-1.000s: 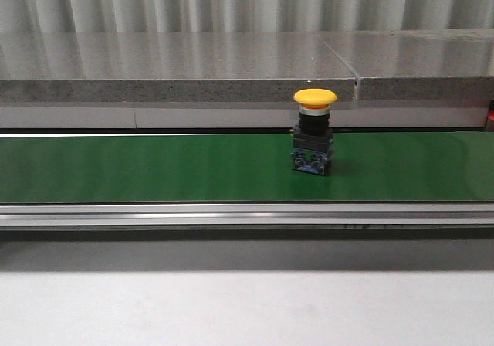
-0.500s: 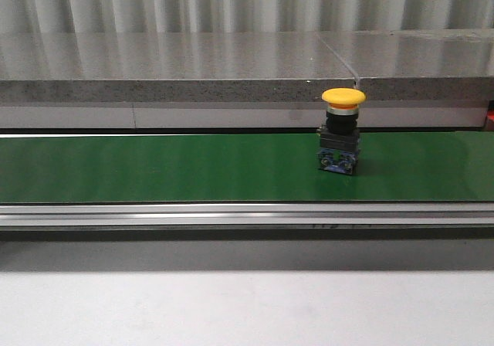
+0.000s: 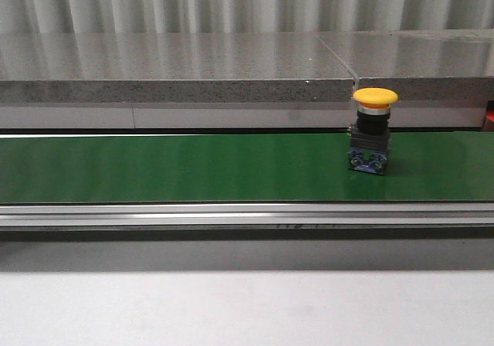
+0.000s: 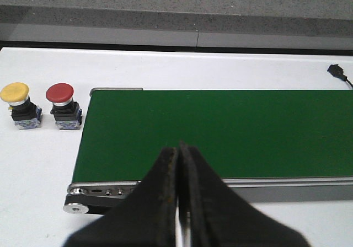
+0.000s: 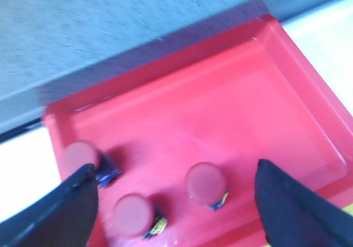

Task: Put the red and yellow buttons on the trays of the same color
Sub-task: 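Carry the red button into the red tray and release it, then grasp the yellow button at the belt's far end with the right gripper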

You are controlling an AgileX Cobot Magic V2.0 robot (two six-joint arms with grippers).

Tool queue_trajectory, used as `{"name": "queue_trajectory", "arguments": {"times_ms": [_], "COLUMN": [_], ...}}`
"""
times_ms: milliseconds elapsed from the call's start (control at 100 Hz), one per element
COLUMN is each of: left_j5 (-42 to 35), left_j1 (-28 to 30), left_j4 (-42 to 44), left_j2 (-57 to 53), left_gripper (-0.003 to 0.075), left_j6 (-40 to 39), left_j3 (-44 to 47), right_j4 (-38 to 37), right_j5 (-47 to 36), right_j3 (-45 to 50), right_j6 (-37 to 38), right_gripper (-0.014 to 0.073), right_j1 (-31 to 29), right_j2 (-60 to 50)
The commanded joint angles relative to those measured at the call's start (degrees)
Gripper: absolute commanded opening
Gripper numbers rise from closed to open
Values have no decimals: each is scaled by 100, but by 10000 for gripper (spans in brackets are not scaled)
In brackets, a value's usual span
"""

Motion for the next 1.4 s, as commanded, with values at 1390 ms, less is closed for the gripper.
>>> {"name": "queue_trajectory", "arguments": {"times_ms": [1390], "left_j5": [-430], "left_j1": [-38], "left_j4": [-64], "left_j2": [25], "left_gripper": [-20], "left_j6": [8], "left_j3": [-132], "right_j4": [33], "right_j5": [2259], "right_j3": [1364], "right_j6": [-1738], "right_gripper": [583], "right_j1": [3066], "right_j2": [-1067]}}
